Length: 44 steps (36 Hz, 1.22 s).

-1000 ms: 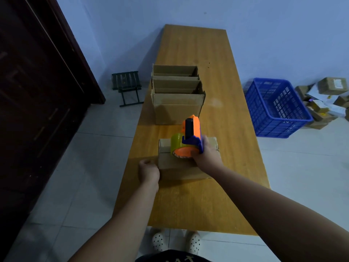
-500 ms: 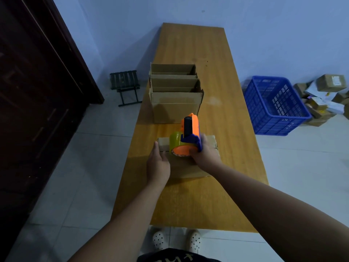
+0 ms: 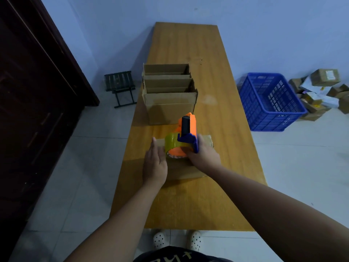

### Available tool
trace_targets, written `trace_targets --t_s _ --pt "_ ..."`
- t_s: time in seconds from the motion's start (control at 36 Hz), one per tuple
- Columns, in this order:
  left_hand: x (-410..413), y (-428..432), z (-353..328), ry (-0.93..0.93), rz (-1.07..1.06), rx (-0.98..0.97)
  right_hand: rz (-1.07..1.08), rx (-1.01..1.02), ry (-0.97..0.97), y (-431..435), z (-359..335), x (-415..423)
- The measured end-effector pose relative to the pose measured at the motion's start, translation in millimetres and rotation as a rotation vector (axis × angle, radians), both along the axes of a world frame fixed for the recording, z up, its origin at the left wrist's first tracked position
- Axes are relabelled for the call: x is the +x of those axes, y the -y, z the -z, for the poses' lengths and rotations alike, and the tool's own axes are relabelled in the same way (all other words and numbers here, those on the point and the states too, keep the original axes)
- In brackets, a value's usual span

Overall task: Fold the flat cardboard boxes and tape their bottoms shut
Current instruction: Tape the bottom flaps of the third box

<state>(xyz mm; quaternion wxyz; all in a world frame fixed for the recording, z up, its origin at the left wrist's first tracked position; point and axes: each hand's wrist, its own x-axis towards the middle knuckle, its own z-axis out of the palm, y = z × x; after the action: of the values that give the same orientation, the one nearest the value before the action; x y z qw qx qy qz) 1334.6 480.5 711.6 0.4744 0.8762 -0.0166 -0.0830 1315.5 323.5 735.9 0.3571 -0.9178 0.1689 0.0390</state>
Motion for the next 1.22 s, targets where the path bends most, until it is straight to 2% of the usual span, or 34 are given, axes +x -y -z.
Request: trace_targets --t_s 0.08,0.22,0.39,0.53,0.67,0.81,0.97,1.22 --pt "-1 -4 10 0.028 0.035 -0.041 -0.017 -0.015 0.005 4 1 1" --pt "2 -5 16 0.055 0.101 0.037 -0.033 -0.05 0.037 9 0 3" --pt "5 -11 20 0.093 0.183 0.105 -0.009 -0.009 0.179 4 -1 0" --pt "7 -19 19 0.123 0.325 0.22 -0.1 -0.184 0.293 4 -8 1" --pt "9 -14 11 0.074 0.335 0.392 -0.183 -0.329 0.389 3 -14 2" --pt "13 -9 8 0.003 0.308 0.427 -0.228 -0.323 0.378 -1 -18 6" --pt "20 -8 -2 0.015 0.444 0.599 -0.256 -0.223 0.281 6 -33 12" --pt "22 -9 -5 0.059 0.53 0.762 -0.357 -0.28 0.221 23 -43 20"
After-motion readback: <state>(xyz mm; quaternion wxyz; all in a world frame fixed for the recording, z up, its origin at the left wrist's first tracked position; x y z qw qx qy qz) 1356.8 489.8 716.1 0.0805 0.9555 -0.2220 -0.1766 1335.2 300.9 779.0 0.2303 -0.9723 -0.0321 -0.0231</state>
